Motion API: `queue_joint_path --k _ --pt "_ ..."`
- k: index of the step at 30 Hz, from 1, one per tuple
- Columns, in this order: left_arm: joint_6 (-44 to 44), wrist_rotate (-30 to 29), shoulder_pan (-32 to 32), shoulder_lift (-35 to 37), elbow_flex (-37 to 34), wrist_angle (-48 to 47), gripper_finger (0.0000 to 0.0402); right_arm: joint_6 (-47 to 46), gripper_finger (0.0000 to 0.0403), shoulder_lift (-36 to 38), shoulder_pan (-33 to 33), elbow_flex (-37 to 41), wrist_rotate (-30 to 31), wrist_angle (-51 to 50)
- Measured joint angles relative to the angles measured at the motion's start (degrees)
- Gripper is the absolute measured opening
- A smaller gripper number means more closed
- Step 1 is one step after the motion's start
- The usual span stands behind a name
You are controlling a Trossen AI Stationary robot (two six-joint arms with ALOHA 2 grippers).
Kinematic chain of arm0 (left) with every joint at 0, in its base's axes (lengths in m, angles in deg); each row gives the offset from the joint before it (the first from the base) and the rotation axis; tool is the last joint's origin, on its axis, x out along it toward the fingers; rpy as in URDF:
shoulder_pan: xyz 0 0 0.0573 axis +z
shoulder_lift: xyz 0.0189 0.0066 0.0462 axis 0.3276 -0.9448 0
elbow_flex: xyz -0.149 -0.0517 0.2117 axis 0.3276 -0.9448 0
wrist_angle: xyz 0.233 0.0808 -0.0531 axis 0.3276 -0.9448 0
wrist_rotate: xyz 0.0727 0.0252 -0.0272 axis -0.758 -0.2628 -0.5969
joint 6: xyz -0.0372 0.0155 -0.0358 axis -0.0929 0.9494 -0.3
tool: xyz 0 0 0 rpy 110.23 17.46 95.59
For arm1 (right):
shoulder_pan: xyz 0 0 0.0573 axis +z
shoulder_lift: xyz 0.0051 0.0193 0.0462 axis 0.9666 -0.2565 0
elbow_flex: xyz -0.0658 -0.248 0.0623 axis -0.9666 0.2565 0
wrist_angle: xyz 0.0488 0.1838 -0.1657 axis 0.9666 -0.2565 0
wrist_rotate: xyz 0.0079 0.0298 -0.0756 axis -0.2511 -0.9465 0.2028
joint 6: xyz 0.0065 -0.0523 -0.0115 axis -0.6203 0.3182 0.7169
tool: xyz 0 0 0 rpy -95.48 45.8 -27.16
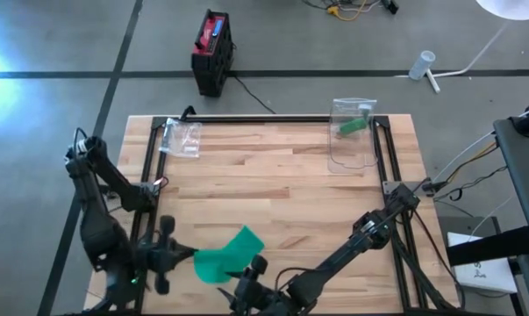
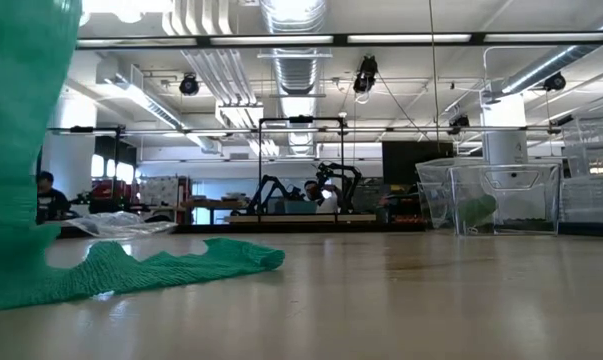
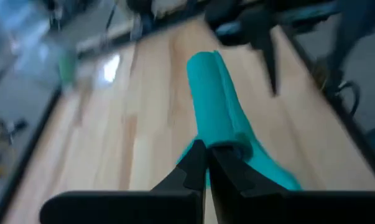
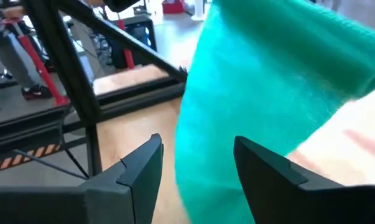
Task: Roll bandage
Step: Roll the dark green bandage
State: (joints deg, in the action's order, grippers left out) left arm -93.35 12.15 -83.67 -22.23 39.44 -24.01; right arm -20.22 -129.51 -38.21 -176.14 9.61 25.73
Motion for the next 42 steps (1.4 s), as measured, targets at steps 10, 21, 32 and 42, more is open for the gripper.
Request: queue_joint_path --k 10,21,32,42 --pt "24.75 -8.43 -1.76 -4.62 10.44 -1.17 0.0 26.71 0.019 7.43 3.17 -0.04 8.43 0.21" --pt "38.99 -17.39 -1.05 -3.09 6.65 -4.46 0.0 17.52 0.019 12.16 0.81 0.05 8.82 -28.13" --pt "26.25 -14.96 3.58 0.3 -4.26 -6.58 0.0 21.26 0.018 13.27 -9.32 2.36 -4.58 -38.31" --pt "16.95 -14.26 6.52 9.9 -24.81 10.27 0.0 7.54 0.0157 15.53 -15.91 24.78 -4.79 -39.97"
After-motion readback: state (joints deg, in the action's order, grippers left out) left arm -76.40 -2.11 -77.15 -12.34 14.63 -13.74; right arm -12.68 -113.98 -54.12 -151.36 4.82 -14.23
